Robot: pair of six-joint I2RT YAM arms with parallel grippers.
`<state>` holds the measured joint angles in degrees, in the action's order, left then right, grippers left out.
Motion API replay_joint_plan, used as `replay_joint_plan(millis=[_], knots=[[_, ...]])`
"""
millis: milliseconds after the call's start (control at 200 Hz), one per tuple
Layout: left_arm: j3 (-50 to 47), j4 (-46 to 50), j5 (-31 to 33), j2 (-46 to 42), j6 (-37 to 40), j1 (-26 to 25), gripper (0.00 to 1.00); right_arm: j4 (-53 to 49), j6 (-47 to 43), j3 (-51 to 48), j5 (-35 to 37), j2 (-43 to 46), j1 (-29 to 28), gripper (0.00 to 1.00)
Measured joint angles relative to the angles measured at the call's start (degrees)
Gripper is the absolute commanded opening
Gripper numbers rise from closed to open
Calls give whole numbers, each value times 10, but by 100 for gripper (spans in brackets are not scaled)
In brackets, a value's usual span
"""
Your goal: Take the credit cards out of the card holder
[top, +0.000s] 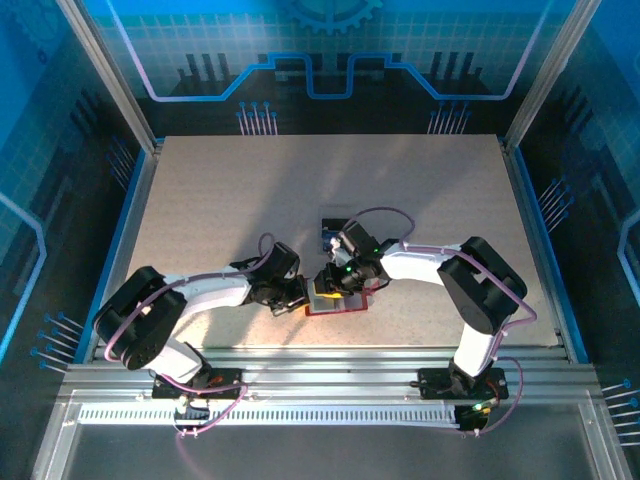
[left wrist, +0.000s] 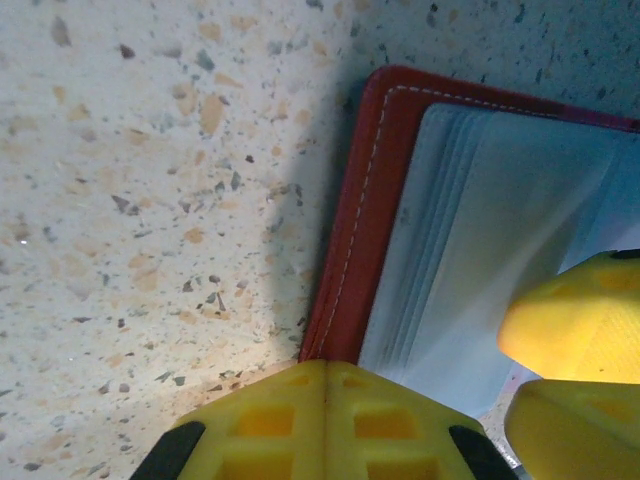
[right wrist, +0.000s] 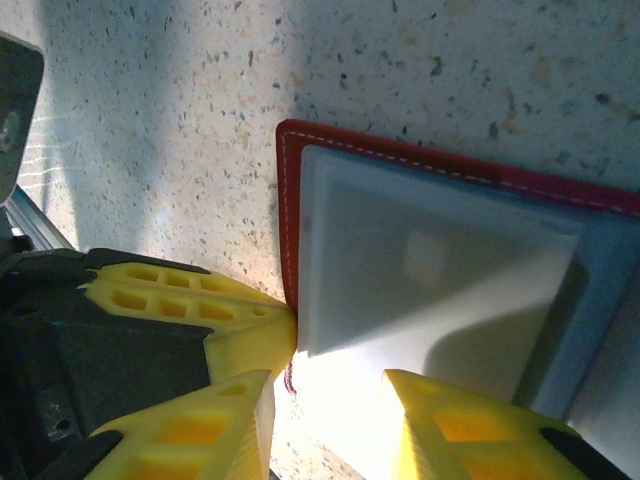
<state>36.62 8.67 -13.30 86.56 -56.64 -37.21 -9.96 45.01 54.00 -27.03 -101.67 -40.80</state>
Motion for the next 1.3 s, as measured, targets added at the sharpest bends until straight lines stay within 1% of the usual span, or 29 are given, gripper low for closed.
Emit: replay_joint_plan(millis=[295,685,870,1301], knots=[[0,0,-1,0,1,3,3,-27,-5,6,16,0,-1,34],[0,0,-3,0,2,9,4,-28,-11,1,15,3,9,34],[0,1,-3,0,2,9,3,-17,-11,-13,11,10,14,34],[0,5,-3,0,12,10,3,45,-2,-62,-17,27,33,34]])
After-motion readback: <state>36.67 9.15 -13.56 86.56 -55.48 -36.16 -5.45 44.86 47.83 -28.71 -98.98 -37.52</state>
